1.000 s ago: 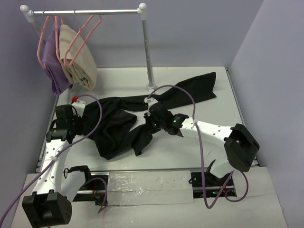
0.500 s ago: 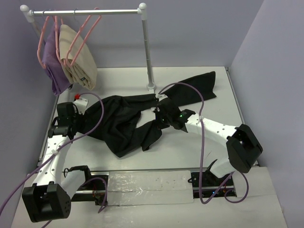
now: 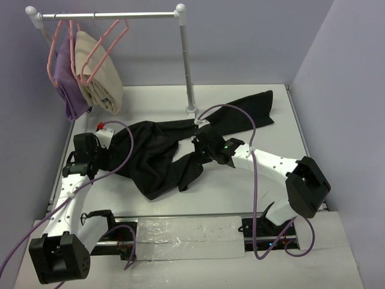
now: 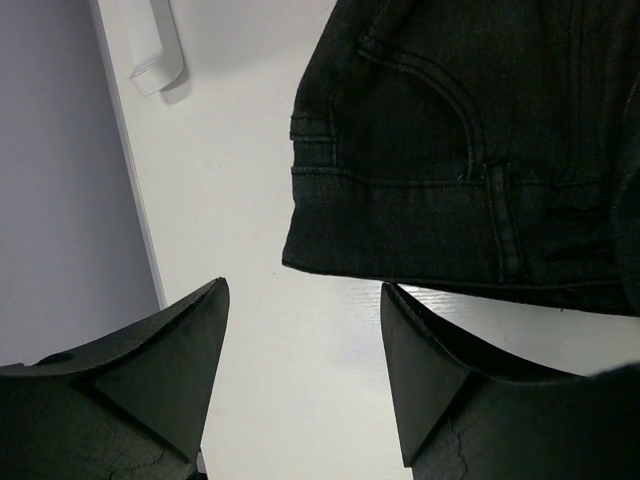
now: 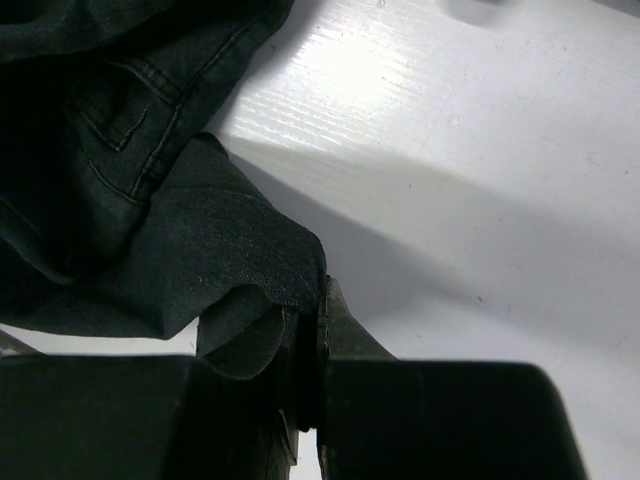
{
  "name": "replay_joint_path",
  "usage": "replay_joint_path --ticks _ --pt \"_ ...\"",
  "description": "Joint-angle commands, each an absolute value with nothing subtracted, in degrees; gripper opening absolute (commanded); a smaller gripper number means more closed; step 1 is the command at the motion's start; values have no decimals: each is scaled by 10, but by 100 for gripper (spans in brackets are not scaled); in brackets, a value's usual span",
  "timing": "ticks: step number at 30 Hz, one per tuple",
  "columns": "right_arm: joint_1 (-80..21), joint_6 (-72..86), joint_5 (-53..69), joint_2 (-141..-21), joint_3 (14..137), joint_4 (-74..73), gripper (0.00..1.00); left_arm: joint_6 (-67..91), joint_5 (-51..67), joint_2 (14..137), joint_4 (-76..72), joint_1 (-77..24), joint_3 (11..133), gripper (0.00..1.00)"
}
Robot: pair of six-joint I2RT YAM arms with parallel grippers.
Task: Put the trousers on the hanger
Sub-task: Flatten out the trousers at the center of the board.
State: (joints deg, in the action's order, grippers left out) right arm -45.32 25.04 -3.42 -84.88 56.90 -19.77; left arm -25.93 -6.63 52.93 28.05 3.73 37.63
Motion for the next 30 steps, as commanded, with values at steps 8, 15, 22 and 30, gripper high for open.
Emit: replay_joint_path --ticks 8,15,22,30 --pt "-481 254 -121 -827 634 -284 0 -299 -39 531 230 35 345 77" --pt "-459 229 -162 -769 654 -312 0 -311 -89 670 84 34 304 69" --pt "-412 203 -179 -721 661 -358 0 -312 -133 761 5 34 308 65" --pt "-364 169 -110 -639 682 -408 0 -338 -184 828 -83 36 323 65"
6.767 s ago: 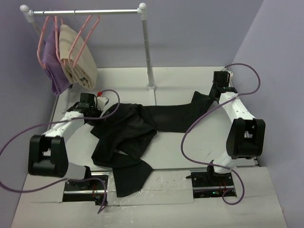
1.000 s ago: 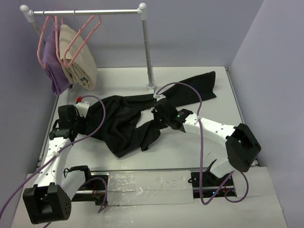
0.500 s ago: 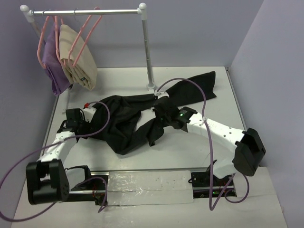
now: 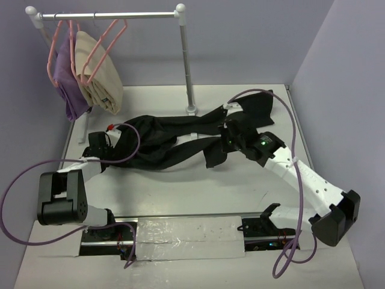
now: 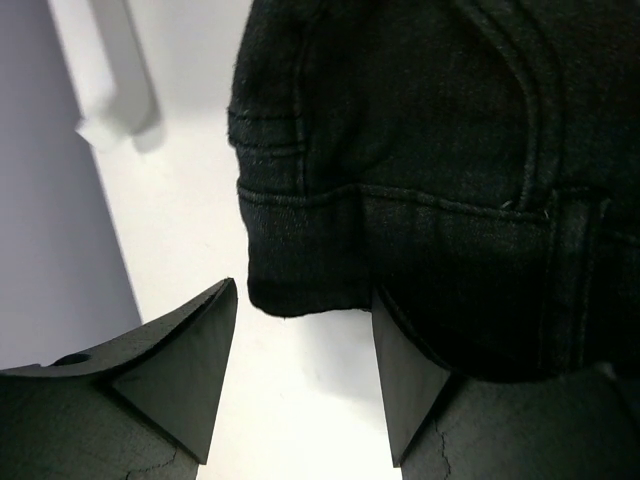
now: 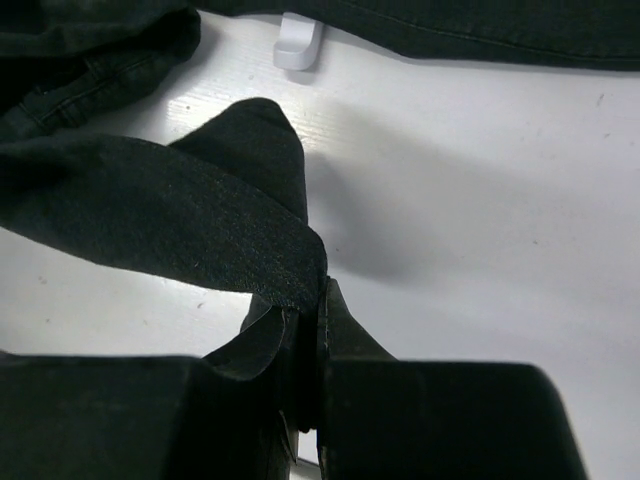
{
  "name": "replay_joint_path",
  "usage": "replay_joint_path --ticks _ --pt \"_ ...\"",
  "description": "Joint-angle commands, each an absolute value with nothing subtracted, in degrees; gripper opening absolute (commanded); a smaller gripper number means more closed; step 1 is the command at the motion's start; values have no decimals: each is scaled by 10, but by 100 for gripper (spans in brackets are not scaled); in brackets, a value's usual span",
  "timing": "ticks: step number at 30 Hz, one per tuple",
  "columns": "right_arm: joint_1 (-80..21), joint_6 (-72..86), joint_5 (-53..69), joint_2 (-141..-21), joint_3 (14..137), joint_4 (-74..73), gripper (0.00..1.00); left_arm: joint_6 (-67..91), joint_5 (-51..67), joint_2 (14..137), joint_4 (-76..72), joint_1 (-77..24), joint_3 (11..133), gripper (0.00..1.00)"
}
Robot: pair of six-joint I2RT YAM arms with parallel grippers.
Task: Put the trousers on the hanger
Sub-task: Flatten out the trousers at the center of the board.
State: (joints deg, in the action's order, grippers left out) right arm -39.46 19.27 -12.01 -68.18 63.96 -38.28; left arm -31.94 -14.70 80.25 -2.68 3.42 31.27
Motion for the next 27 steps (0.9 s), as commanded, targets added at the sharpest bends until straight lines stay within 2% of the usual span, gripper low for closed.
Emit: replay_joint_path --ticks 1,6,9,12,15,17,19,20,23,24,25,27 --pt "-334 161 -101 -632 693 -412 0 -342 -191 836 -93 38 327 65" --pt "-255 137 -7 -595 700 -429 0 -348 -194 854 -93 41 345 65" --pt "-201 126 11 -624 686 -430 0 -355 -199 846 -100 47 347 65" --pt "-116 113 1 -698 664 -400 0 -365 -193 838 -97 59 355 65" --pt "-9 127 49 -786 685 -358 0 -377 -199 833 -100 72 361 65" --pt "55 142 29 -845 706 -339 0 -380 -203 826 -98 81 367 65" --pt "76 157 4 -882 742 -344 2 -381 -197 817 -82 82 373 66" --pt "79 157 1 -915 753 -351 7 -379 -190 802 -76 82 374 66" --pt "65 155 1 -950 777 -364 44 -367 -144 767 -27 81 391 70" --pt "50 153 -20 -952 773 -364 68 -361 -127 756 -6 79 403 71" --pt "41 151 -39 -950 769 -364 83 -358 -88 742 37 73 409 72" --pt "24 147 -95 -933 754 -364 93 -349 -44 694 85 62 423 73"
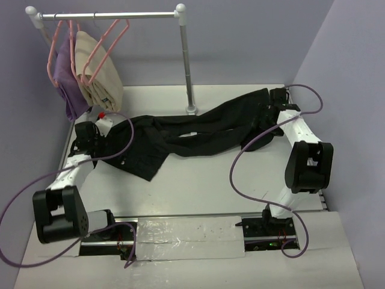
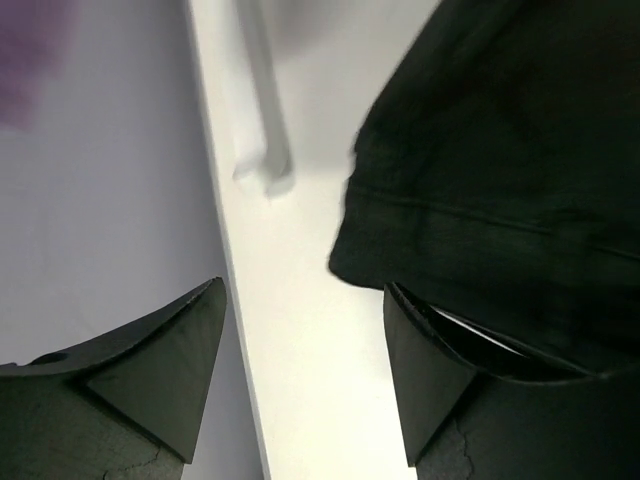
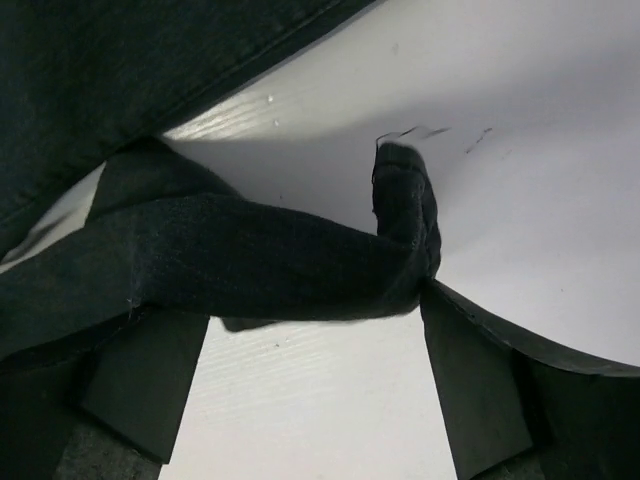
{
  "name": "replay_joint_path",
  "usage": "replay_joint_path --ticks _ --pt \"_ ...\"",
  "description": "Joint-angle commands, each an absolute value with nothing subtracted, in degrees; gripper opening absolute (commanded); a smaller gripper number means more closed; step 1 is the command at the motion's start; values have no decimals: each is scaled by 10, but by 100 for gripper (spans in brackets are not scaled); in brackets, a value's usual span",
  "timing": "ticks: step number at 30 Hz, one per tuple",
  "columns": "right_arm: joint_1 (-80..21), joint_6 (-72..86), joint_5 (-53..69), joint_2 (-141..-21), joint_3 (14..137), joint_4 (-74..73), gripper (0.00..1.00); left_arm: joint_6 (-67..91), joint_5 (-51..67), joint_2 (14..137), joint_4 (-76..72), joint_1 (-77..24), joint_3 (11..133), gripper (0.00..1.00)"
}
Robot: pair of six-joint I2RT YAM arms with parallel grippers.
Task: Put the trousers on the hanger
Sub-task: Flatten out the trousers at the center of the board.
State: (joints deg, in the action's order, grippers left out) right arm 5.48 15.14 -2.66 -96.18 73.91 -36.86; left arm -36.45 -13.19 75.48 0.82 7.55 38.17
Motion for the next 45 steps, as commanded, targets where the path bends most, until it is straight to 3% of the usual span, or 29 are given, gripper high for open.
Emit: replay_joint_path --ticks 1,7,11,13,16,24,30,33,36,38,41,45 --pt "6 147 -110 -922 749 -364 93 -348 0 675 138 48 427 73" --pt "-39 142 -113 -831 715 -364 98 -357 153 571 307 -65 442 73" --pt "-33 136 -127 -832 694 -358 100 -316 135 582 350 -174 429 75" --pt "-27 141 -144 -850 696 -363 100 -299 119 603 341 -235 420 81" --pt "-25 147 -110 -862 695 -365 96 -278 49 637 302 -306 393 84" --pt "-33 160 -100 -866 621 -330 95 -280 -60 739 205 -338 342 84" --pt "-34 155 -88 -866 599 -309 95 -274 -62 814 177 -338 352 80" --pt "-34 149 -89 -867 599 -305 95 -268 -61 830 172 -338 354 68" --pt "-34 150 -84 -875 611 -308 94 -258 -43 824 173 -337 353 41" --pt "-36 150 -78 -878 616 -312 94 -258 -31 808 174 -337 349 32" --pt "-40 149 -83 -868 608 -309 93 -257 -29 785 178 -337 340 0" --pt "-38 149 -91 -860 602 -308 94 -264 -40 736 173 -317 316 0"
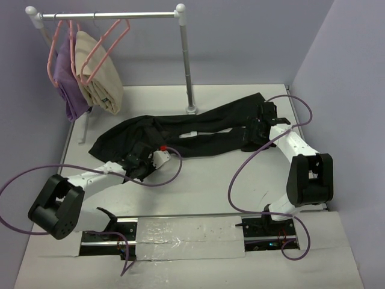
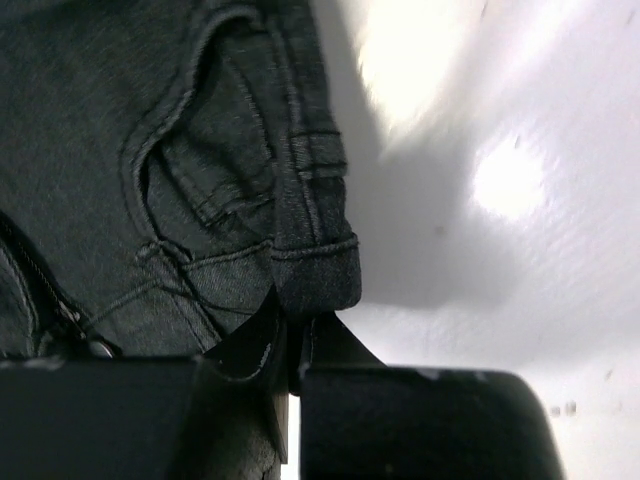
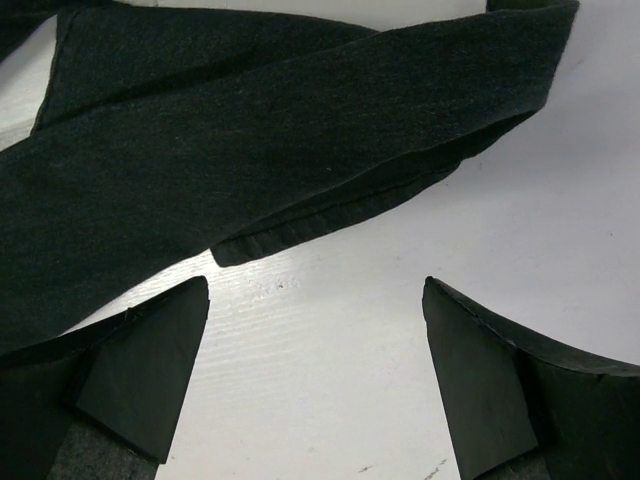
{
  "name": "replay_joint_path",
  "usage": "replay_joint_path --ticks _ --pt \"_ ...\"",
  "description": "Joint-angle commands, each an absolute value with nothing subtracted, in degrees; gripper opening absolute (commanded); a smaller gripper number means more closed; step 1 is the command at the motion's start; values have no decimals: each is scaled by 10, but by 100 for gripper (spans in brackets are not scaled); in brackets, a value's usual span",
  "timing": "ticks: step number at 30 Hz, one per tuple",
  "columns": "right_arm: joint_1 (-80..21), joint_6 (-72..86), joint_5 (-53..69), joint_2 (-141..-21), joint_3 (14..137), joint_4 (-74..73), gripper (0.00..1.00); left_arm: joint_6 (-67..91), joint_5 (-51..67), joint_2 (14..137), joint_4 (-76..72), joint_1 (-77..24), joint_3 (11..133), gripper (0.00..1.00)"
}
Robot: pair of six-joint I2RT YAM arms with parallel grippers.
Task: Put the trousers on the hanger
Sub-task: Flatten out the trousers at the center of the board.
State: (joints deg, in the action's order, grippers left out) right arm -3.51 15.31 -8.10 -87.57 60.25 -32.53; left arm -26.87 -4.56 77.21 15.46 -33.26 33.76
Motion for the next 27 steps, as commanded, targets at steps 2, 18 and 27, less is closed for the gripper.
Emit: replay_joint_path --ticks 2,18,27 --pt "-38 150 -90 -860 607 -308 94 -265 -45 708 178 -290 303 0" --pt "-61 171 -67 -877 657 -337 93 -334 -5 449 223 -54 264 0" --pt "-48 180 -118 -808 639 -373 97 -344 -61 495 173 -59 243 0"
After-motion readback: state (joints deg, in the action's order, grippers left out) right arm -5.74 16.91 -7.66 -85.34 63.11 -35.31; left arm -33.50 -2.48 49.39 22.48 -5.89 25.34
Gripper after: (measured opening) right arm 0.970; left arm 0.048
